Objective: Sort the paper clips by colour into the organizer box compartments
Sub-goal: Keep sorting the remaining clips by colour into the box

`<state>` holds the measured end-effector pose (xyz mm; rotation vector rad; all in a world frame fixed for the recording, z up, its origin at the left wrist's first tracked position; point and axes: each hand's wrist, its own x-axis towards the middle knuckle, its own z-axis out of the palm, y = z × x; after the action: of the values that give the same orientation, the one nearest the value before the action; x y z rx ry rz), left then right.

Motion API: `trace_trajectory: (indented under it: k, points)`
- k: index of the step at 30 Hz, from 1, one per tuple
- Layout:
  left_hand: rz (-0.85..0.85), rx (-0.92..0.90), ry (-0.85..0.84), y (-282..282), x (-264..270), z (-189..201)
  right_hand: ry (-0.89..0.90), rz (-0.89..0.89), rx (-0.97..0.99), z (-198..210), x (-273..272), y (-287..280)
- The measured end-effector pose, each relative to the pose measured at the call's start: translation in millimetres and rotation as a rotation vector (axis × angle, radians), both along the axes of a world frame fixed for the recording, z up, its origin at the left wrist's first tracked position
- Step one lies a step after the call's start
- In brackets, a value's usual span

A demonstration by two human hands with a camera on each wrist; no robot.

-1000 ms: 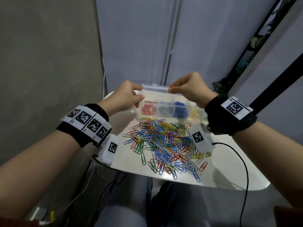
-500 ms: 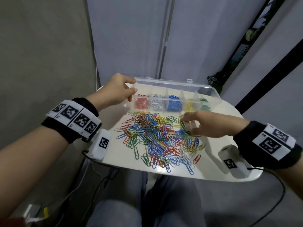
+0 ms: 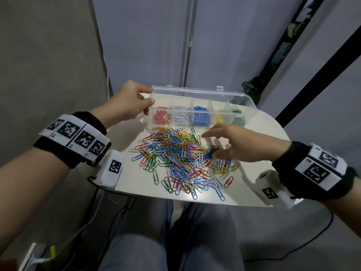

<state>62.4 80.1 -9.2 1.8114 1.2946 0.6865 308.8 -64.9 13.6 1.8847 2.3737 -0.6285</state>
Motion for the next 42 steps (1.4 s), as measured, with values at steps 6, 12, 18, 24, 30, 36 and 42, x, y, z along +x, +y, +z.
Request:
trace_trajectory:
  k: [6,12,18,24,30,36,42]
  points:
    - [0.007,0.005,0.02,-2.0,-0.3,1.6,-0.009,0.312,-0.013,-14.4,-43.0,3.1]
    - [0.03,0.165,0.16,-8.0,-6.0,5.2,-0.013,0.269,0.039,-7.8,-27.5,-0.6]
    - [-0.099,0.325,0.458,-27.4,-30.4,7.3,-0.014,-0.125,0.054,11.3,13.8,-14.5]
    - [-0.627,0.199,0.817,-54.4,-19.5,4.4,-0.177,-0.371,-0.216,2.2,28.3,-28.0]
    - [-0.814,0.243,0.779,-74.7,13.0,2.1,-0.014,-0.246,-0.107,-11.1,5.7,-16.7]
    - [-0.803,0.314,0.688,-82.1,10.3,-0.3,0.023,-0.135,0.002,5.3,0.7,-20.7]
    - [-0.775,0.545,0.858,-89.7,18.2,-15.1,-0.186,-0.095,-0.153,2.8,6.4,-38.5]
